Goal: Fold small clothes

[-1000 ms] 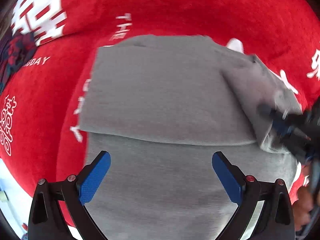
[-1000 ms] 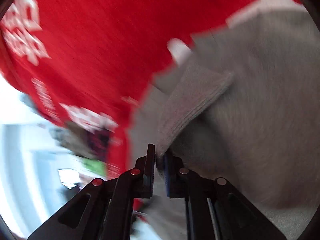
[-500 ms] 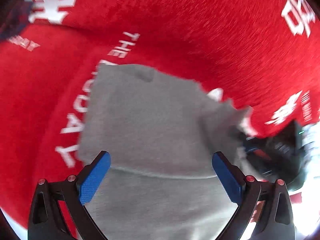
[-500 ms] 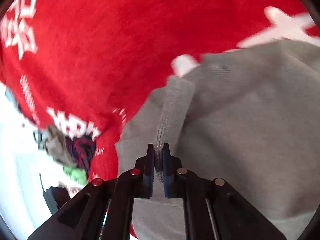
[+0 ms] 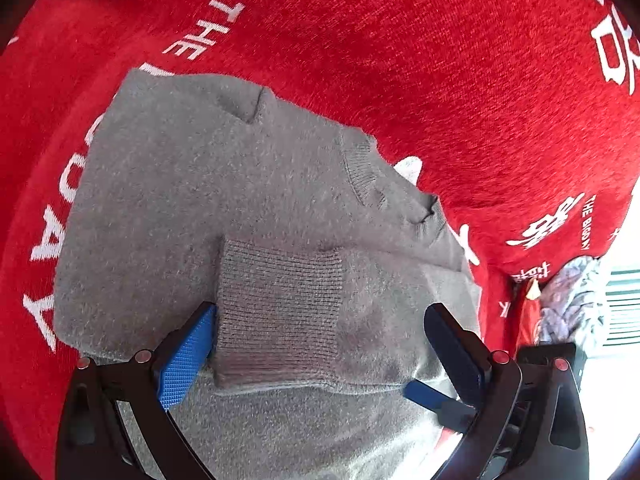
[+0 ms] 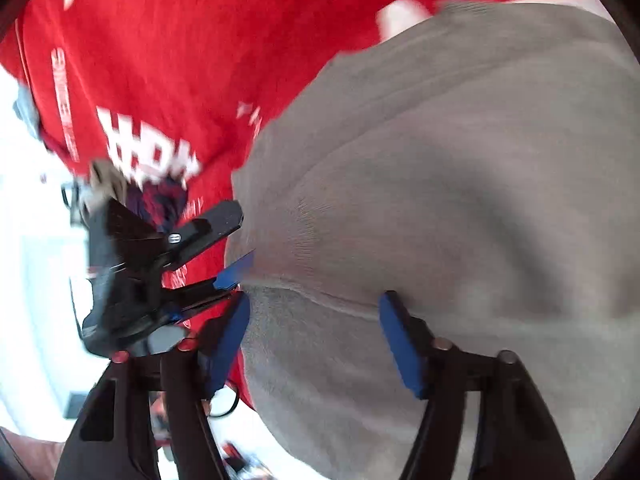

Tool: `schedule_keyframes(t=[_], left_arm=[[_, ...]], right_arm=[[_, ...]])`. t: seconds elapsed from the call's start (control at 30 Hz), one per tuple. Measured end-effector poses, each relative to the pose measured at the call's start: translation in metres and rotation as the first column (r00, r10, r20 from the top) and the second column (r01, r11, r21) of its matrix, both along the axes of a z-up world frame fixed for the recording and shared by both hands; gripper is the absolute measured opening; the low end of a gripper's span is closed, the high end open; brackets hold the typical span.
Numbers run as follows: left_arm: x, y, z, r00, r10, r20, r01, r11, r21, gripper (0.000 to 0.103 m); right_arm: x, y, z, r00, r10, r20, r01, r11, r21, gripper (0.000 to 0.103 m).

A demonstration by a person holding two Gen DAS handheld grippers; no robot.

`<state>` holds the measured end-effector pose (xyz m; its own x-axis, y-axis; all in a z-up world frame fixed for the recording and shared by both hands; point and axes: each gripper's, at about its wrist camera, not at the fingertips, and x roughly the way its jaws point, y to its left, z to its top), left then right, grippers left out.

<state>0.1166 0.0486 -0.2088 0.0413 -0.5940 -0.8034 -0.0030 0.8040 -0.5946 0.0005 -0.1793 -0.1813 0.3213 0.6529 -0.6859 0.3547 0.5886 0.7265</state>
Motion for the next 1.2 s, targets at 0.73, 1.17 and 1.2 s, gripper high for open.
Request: schedule_keyframes(t=[0.73, 1.17, 1.2], left_arm=[[0.026, 0.016, 0.034, 0.984, -0.139, 0.113, 0.127, 0.986, 0.105, 0.005], [0.018, 0.023, 0.005, 0.981, -0.179, 0.069, 0.16, 0.961, 0.223, 0.005], [0.018, 0.024, 0.005, 0.981, -0.18, 0.071, 0.161, 0.963, 0.219, 0.005]], right_arm=[[-0.108, -0.153, -0.034, 0.763, -0.635, -0.119, 0.646, 0.741, 0.184, 0.072], [-0.116, -0.156, -0.029, 0.916, -0.373, -0.147, 0.361, 0.927, -0.1, 0.009], [-0.12, -0.154, -0.026, 0.927, -0.346, -0.145, 0.333, 0.937, -0.107, 0.009]])
